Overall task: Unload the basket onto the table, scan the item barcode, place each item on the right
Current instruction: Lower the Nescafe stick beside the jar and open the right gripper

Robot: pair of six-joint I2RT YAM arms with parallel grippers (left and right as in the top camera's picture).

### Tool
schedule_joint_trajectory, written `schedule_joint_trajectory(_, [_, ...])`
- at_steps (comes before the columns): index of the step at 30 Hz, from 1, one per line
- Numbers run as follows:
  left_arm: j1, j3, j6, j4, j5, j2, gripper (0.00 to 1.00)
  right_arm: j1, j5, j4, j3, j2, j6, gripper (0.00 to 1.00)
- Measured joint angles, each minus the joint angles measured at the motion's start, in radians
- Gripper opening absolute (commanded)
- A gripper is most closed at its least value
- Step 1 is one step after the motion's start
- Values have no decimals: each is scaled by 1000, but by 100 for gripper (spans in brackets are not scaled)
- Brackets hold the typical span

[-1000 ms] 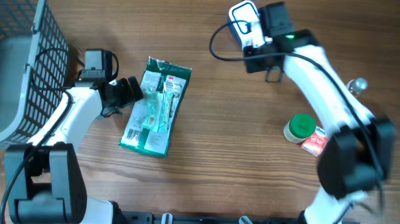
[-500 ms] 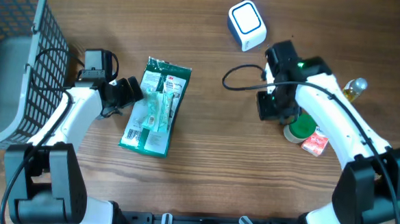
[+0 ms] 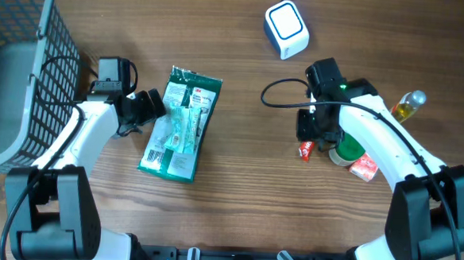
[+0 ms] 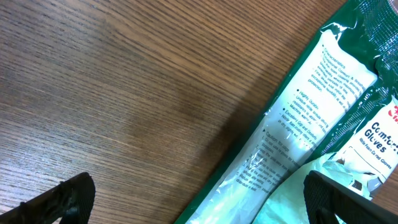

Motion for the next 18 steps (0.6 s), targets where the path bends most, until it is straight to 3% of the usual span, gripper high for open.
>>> schedule_joint_trajectory(2, [0,0,0,0,0,0,100,0,-101,87,-5,0,15,13])
schedule_joint_trajectory(7, [0,0,0,0,0,0,100,43,-225,324,-47,0,99,10])
schedule_joint_trajectory(18, [0,0,0,0,0,0,100,63,-42,385,-214,0,396,4])
